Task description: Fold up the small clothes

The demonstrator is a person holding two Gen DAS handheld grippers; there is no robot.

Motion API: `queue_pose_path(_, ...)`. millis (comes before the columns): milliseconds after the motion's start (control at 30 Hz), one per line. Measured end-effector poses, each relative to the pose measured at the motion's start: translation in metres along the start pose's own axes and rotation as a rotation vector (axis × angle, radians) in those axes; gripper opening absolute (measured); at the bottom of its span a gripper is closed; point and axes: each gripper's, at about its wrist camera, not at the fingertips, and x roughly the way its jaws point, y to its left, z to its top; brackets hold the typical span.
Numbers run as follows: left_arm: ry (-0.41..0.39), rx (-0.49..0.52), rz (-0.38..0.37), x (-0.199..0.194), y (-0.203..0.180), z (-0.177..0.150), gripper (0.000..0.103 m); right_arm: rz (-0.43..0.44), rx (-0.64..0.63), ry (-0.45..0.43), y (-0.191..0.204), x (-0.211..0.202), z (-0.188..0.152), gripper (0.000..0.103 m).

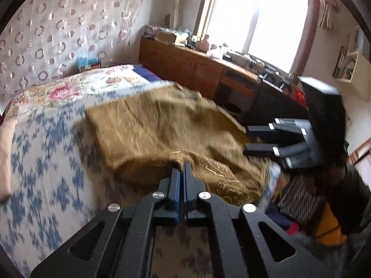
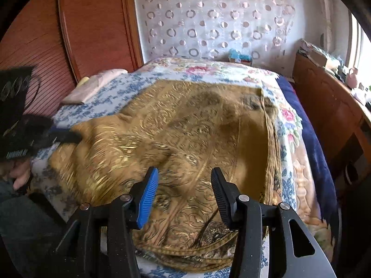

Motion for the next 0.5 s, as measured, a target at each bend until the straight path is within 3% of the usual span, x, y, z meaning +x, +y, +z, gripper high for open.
queue_pose_path(167, -0.016, -0.007, 0.022, 0.016, 0.008, 0.026, 0.002, 0.007, -0.023, -0.032, 0.012, -0.014, 0.003, 0.066)
queue_pose_path(333, -0.007, -0.023, 0.033, 0.029, 0.014, 0.034, 0.002, 0.02, -0.048, -0.037, 0.02, -0.02, 0.0, 0.068)
queue_pose_path(500, -0.007, -0.025, 0.051, 0.033, 0.015, 0.035, 0.002, 0.024, -0.078, 0.018, 0.025, -0.009, -0.008, 0.069)
